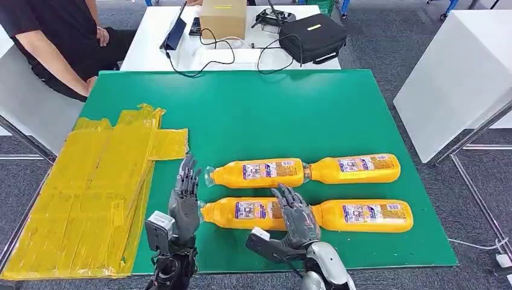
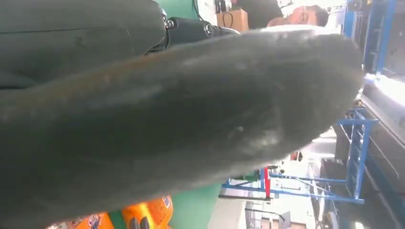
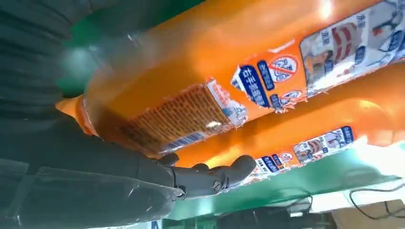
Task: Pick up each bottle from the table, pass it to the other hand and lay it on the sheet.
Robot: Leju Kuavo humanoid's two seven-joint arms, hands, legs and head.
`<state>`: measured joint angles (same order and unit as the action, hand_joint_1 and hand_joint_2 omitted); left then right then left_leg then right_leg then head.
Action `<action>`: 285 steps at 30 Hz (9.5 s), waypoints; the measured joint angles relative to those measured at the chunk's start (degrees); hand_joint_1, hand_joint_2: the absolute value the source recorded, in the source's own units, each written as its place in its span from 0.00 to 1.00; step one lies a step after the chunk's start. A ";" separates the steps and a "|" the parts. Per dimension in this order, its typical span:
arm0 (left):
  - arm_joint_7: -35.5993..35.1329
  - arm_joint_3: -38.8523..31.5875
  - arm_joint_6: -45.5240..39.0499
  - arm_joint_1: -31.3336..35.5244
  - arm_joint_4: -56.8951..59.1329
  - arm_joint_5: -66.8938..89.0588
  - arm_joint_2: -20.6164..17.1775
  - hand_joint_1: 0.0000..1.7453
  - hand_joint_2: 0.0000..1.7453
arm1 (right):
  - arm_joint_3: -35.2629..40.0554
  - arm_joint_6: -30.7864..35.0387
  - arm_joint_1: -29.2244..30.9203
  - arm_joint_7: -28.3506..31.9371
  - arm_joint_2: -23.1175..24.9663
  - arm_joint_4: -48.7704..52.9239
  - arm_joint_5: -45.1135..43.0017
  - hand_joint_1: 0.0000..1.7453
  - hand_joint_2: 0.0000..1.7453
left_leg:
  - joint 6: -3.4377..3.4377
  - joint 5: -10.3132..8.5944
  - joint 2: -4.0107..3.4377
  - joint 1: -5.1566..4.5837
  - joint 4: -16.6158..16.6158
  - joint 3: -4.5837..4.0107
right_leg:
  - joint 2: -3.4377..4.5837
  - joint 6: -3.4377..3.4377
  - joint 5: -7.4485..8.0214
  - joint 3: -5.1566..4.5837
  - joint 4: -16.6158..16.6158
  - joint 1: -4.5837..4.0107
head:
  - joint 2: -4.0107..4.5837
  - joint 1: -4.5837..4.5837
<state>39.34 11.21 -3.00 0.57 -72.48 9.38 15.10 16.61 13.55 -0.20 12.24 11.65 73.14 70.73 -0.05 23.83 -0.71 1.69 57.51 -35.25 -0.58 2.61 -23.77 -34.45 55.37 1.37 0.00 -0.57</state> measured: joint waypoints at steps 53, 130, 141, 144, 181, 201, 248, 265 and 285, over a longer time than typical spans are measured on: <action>0.00 -2.91 3.50 -0.54 -1.95 0.11 0.00 0.00 0.00 | 6.82 -3.80 3.40 -6.08 -0.22 -3.37 4.81 0.00 1.00 | -0.01 -0.02 -0.01 0.00 0.00 0.04 | 0.01 0.00 0.00 0.03 0.00 0.00 | 0.00 -0.02; -0.04 -7.60 0.71 1.11 -4.70 1.66 2.58 0.00 0.00 | -1.27 -14.25 13.94 5.37 -6.62 -14.37 -8.96 1.00 1.00 | -0.07 0.32 -0.36 0.02 -0.03 1.55 | 0.43 0.01 -0.13 1.43 -0.06 0.00 | 0.00 0.00; -0.02 -21.09 -8.33 -4.24 -13.11 -8.33 3.89 0.00 0.00 | 0.37 -13.79 8.92 6.38 -7.34 -7.35 -13.16 1.00 1.00 | -0.06 0.33 -0.34 0.03 -0.03 0.96 | 0.41 0.06 -0.19 0.87 -0.03 -0.01 | 0.00 0.00; -0.02 -22.73 -7.60 -5.56 -14.01 -8.98 4.00 0.00 0.00 | 0.92 -13.60 7.69 6.38 -6.58 -6.10 -13.38 1.00 1.00 | -0.06 0.33 -0.34 0.02 -0.03 0.87 | 0.40 0.06 -0.19 0.76 -0.02 0.00 | 0.00 0.02; -2.34 -23.27 19.08 0.17 -4.31 -11.06 4.44 0.00 1.00 | 2.95 -12.68 22.37 8.32 -1.97 -8.89 -23.89 1.00 1.00 | -0.01 -0.10 -0.01 -0.03 0.04 0.31 | 0.05 0.05 0.08 0.26 0.06 0.03 | 0.00 0.02; -4.39 -10.10 26.54 4.18 4.85 -16.00 2.84 0.00 1.00 | 2.73 -10.34 14.88 5.33 0.66 -0.46 -22.97 1.00 1.00 | 0.00 -0.08 -0.03 -0.02 0.02 0.23 | 0.06 0.06 0.08 0.18 0.07 0.02 | 0.00 -0.02; -1.79 -9.57 28.15 6.02 13.42 -24.57 -0.07 0.00 1.00 | 14.58 -5.97 7.21 -1.18 4.61 -4.48 -16.48 1.00 1.00 | 0.01 -0.08 -0.04 -0.01 0.00 0.21 | 0.07 0.04 0.06 0.14 0.07 0.01 | 0.00 0.00; -3.34 -9.68 26.56 3.34 8.48 -23.48 0.04 1.00 1.00 | 14.45 -6.75 7.55 -1.16 5.07 -5.38 -16.22 1.00 1.00 | 0.01 -0.08 -0.05 -0.01 0.00 0.22 | 0.07 0.04 0.05 0.13 0.07 0.01 | 0.00 -0.02; -3.63 -9.66 24.61 3.19 5.97 -22.36 0.44 1.00 1.00 | 13.35 -7.76 7.63 -1.12 5.25 -3.57 -15.23 0.00 0.00 | 0.01 -0.08 -0.04 -0.01 0.00 0.21 | 0.07 0.04 0.06 0.13 0.07 0.01 | 0.00 0.00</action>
<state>35.71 1.55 21.62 3.76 -66.51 -12.98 15.54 29.97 5.79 7.43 11.13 16.90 69.57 55.49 -0.04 23.75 -0.76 1.68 57.52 -35.04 -0.52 2.65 -23.72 -34.32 55.44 1.38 0.00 -0.57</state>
